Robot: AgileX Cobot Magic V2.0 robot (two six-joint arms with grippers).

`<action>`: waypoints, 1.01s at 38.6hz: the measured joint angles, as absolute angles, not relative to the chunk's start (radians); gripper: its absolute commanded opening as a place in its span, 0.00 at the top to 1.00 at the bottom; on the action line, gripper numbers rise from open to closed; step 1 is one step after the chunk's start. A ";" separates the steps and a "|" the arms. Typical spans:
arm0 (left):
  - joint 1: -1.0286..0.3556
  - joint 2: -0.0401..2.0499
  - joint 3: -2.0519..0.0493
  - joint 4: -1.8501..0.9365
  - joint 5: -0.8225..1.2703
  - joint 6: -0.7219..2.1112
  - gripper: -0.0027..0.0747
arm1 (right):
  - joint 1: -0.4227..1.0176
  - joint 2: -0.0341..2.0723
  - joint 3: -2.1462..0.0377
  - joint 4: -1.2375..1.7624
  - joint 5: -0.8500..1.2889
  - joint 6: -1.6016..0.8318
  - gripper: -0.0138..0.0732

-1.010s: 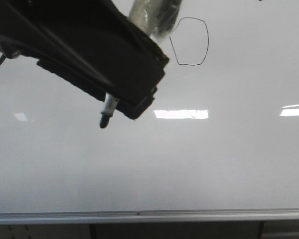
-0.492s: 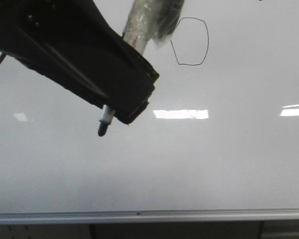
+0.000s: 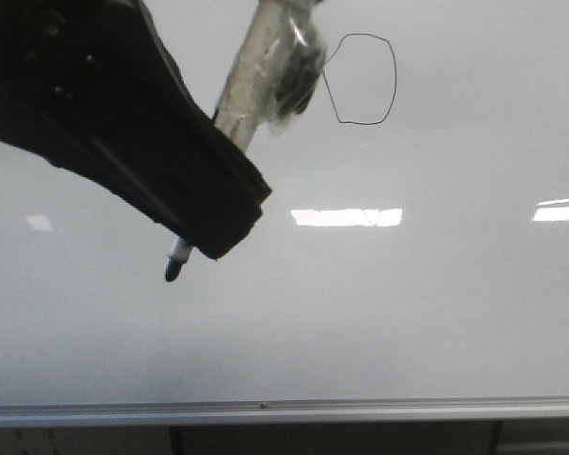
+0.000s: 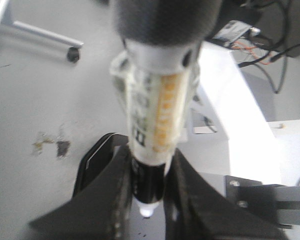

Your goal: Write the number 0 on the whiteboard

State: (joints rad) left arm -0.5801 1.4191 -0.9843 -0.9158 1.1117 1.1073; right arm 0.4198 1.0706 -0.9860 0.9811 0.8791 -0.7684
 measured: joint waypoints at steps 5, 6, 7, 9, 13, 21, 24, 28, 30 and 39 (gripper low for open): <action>-0.580 1.419 -0.984 -0.779 1.000 0.961 0.99 | 0.420 0.951 -0.921 0.889 0.760 -0.771 0.45; -0.580 1.419 -0.984 -0.748 0.983 0.915 0.99 | 0.420 0.923 -0.897 0.879 0.728 -0.771 0.47; -0.580 1.419 -0.984 -0.706 0.962 0.868 0.99 | 0.420 0.902 -0.877 0.868 0.703 -0.773 0.50; -0.580 1.419 -0.984 -0.628 0.933 0.782 0.99 | 0.420 0.854 -0.826 0.857 0.634 -0.773 0.58; -0.578 1.419 -0.984 -0.472 0.899 0.600 0.99 | 0.420 0.755 -0.710 0.850 0.529 -0.773 0.74; -0.455 1.419 -1.023 -0.282 0.894 0.325 0.99 | 0.420 0.585 -0.519 0.848 0.422 -0.773 0.92; -0.371 1.419 -1.044 -0.269 0.896 0.302 0.99 | 0.420 0.536 -0.475 0.848 0.404 -0.773 0.92; -0.261 1.419 -1.069 -0.263 0.899 0.290 0.99 | 0.420 0.485 -0.443 0.848 0.391 -0.773 0.92; -0.211 1.419 -1.081 -0.263 0.899 0.288 0.99 | 0.420 0.469 -0.440 0.848 0.390 -0.773 0.92; -0.038 1.478 -1.158 -0.254 0.889 0.285 0.99 | 0.420 0.456 -0.439 0.848 0.386 -0.773 0.92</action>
